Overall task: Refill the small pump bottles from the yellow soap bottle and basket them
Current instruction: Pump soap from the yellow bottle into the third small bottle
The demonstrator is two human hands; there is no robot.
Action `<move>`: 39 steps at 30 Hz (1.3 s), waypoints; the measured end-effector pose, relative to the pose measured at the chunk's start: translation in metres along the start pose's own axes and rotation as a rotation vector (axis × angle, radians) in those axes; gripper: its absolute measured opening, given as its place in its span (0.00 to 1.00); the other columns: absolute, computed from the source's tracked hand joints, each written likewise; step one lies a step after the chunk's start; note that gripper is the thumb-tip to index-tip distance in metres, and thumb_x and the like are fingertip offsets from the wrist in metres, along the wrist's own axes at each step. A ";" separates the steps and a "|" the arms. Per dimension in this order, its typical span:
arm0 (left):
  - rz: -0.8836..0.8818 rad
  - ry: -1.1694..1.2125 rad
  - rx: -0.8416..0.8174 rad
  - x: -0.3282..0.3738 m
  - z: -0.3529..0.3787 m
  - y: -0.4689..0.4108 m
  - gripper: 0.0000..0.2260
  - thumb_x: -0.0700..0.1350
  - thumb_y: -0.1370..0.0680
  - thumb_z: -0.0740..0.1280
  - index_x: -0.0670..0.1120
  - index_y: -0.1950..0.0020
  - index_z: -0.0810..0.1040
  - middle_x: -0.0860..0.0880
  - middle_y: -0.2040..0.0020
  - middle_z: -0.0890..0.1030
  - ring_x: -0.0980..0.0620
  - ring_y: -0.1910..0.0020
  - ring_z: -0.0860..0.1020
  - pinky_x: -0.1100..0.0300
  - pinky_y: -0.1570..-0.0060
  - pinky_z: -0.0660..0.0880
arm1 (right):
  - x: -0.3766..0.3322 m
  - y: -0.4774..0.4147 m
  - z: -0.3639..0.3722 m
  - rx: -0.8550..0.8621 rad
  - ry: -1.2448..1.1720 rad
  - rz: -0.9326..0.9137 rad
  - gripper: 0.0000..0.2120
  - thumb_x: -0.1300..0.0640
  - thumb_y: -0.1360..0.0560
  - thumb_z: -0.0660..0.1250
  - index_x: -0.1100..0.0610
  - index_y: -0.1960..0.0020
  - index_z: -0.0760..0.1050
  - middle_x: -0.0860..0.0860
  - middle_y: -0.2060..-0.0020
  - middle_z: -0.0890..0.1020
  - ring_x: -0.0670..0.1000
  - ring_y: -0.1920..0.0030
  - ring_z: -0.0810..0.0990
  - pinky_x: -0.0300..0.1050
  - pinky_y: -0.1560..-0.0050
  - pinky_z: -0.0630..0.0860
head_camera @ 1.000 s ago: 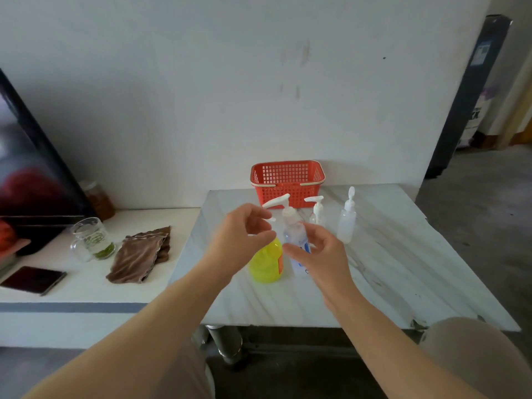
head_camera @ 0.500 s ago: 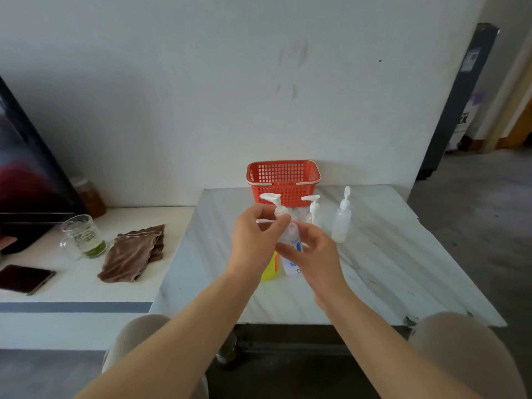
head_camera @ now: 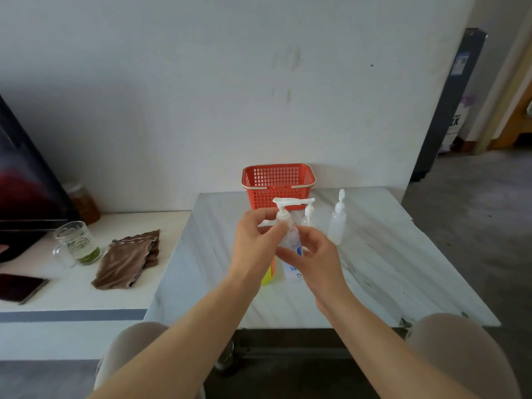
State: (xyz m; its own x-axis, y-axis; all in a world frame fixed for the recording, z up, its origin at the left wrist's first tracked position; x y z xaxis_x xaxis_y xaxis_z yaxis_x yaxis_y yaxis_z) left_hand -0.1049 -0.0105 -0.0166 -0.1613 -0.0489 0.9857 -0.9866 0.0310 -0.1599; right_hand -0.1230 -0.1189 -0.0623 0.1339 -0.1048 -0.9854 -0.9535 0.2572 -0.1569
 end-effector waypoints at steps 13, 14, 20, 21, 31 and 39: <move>0.058 0.046 -0.026 0.004 0.006 0.002 0.09 0.40 0.25 0.68 0.55 0.51 0.77 0.52 0.50 0.79 0.55 0.56 0.81 0.70 0.64 0.75 | -0.002 0.003 -0.003 0.009 -0.044 0.016 0.14 0.53 0.31 0.75 0.42 0.50 0.75 0.37 0.54 0.80 0.38 0.54 0.78 0.26 0.57 0.71; 0.068 0.046 -0.010 0.004 0.006 0.002 0.10 0.42 0.26 0.70 0.54 0.48 0.76 0.52 0.51 0.80 0.55 0.57 0.82 0.68 0.63 0.77 | -0.002 0.003 -0.003 0.009 -0.039 0.013 0.14 0.53 0.31 0.75 0.42 0.50 0.75 0.36 0.54 0.80 0.38 0.54 0.79 0.26 0.58 0.71; 0.039 -0.018 0.064 -0.002 0.010 0.000 0.13 0.52 0.32 0.75 0.48 0.54 0.77 0.44 0.52 0.81 0.49 0.57 0.83 0.56 0.61 0.81 | 0.000 0.004 -0.003 0.029 -0.054 0.024 0.14 0.52 0.31 0.75 0.43 0.50 0.75 0.35 0.55 0.80 0.39 0.54 0.79 0.29 0.57 0.72; 0.043 -0.015 0.051 -0.001 0.011 0.000 0.09 0.50 0.29 0.73 0.48 0.55 0.78 0.45 0.50 0.81 0.49 0.56 0.83 0.61 0.63 0.79 | 0.001 0.004 -0.003 0.038 -0.055 0.027 0.13 0.52 0.31 0.75 0.43 0.49 0.75 0.35 0.55 0.79 0.39 0.54 0.79 0.28 0.57 0.72; 0.007 -0.029 0.095 -0.002 0.013 0.001 0.14 0.52 0.31 0.74 0.46 0.53 0.76 0.48 0.57 0.82 0.51 0.59 0.83 0.57 0.60 0.81 | 0.002 0.006 -0.003 0.035 -0.057 0.031 0.14 0.52 0.31 0.75 0.42 0.49 0.74 0.35 0.55 0.79 0.38 0.54 0.78 0.28 0.56 0.72; -0.037 0.085 -0.081 -0.003 0.014 0.003 0.08 0.46 0.23 0.66 0.51 0.45 0.78 0.51 0.51 0.81 0.52 0.51 0.81 0.63 0.58 0.77 | 0.004 0.005 -0.005 0.063 -0.051 0.019 0.14 0.51 0.31 0.74 0.42 0.50 0.74 0.36 0.54 0.80 0.39 0.54 0.79 0.25 0.61 0.72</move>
State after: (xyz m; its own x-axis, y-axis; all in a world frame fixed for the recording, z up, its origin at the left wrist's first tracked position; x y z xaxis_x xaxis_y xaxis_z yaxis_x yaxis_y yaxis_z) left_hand -0.1073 -0.0245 -0.0209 -0.1185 0.0327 0.9924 -0.9863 0.1114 -0.1215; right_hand -0.1288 -0.1230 -0.0669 0.1312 -0.0505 -0.9901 -0.9373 0.3189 -0.1405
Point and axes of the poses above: each hand's wrist, its own y-axis away from the middle knuckle, its own z-axis out of the palm, x = y × z, the point moved 2 cm from there along -y, towards the middle knuckle
